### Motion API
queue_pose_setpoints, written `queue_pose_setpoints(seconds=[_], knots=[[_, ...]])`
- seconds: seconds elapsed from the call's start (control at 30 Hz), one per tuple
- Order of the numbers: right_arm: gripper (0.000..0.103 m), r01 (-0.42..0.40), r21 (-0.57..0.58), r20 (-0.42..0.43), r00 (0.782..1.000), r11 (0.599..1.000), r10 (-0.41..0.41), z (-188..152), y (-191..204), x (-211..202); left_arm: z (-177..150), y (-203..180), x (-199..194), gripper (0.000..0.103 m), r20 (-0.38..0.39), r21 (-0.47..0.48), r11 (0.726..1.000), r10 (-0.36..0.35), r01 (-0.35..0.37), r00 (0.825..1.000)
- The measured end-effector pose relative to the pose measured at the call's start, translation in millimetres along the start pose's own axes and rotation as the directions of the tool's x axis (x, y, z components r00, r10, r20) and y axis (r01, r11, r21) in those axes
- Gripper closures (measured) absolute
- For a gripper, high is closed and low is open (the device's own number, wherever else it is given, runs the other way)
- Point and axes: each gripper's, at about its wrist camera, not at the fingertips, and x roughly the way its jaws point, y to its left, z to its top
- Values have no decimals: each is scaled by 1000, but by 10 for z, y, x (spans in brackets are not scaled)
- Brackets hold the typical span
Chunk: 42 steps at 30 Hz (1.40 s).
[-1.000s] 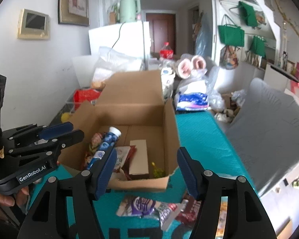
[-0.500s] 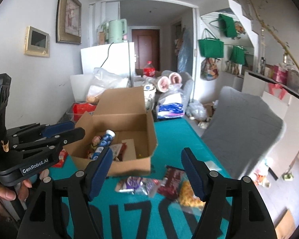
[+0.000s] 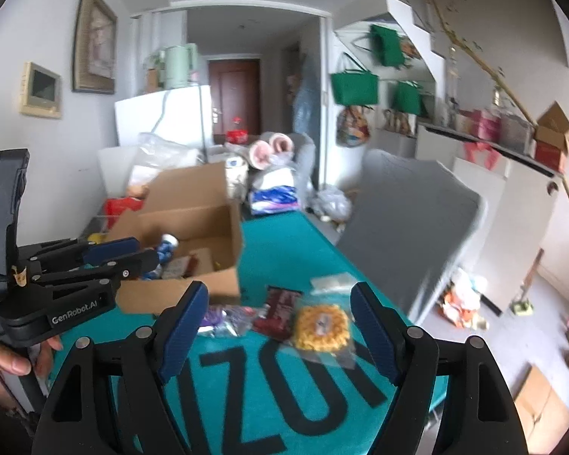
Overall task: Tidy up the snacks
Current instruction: 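Move both tools back over the snacks remaining on the table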
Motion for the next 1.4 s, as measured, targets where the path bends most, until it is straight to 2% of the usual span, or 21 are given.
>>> queue_pose_setpoints(seconds=[0.03, 0.1, 0.13, 0.17, 0.47, 0.63, 0.87, 0.97, 1.13, 1.2, 1.4], knots=[[25, -1, 5, -6, 1000, 1000, 1, -31, -25, 13, -16, -9, 58, 72, -15, 2, 1000, -8, 8, 1000], [25, 4, 19, -26, 1000, 1000, -4, -105, -77, 70, -54, -35, 183, 39, -43, 3, 1000, -31, 31, 999], [25, 7, 23, -34, 999, 1000, -6, -140, -103, 83, -71, -57, 214, 3, -48, 5, 999, -39, 40, 998], [25, 12, 29, -48, 999, 1000, -10, -182, -130, 124, -105, -80, 258, 0, -48, 7, 998, -57, 57, 997], [25, 16, 83, -134, 991, 996, -5, -438, -362, 437, -222, -138, 687, 0, -138, 31, 999, -33, 37, 990], [25, 18, 90, -165, 986, 996, -3, -490, -450, 604, -263, -161, 896, 0, -162, 44, 998, -30, 38, 986], [25, -7, 105, -209, 977, 994, 29, -550, -604, 949, -320, -215, 1222, 0, -210, 110, 994, 2, 21, 978], [25, -3, 114, -231, 973, 994, 29, -581, -652, 1101, -338, -173, 1325, 0, -230, 101, 995, 13, 11, 973], [25, -12, 144, -267, 962, 990, 51, -605, -738, 1375, -318, -77, 1414, 0, -223, 81, 997, 11, 8, 975], [17, -17, 154, -281, 958, 988, 60, -600, -750, 1471, -329, -43, 1465, 0, -224, 84, 996, 11, 8, 974], [12, -19, 145, -319, 945, 989, 65, -556, -712, 1788, -386, 81, 1643, 0, -267, 29, 998, -38, 47, 963]])
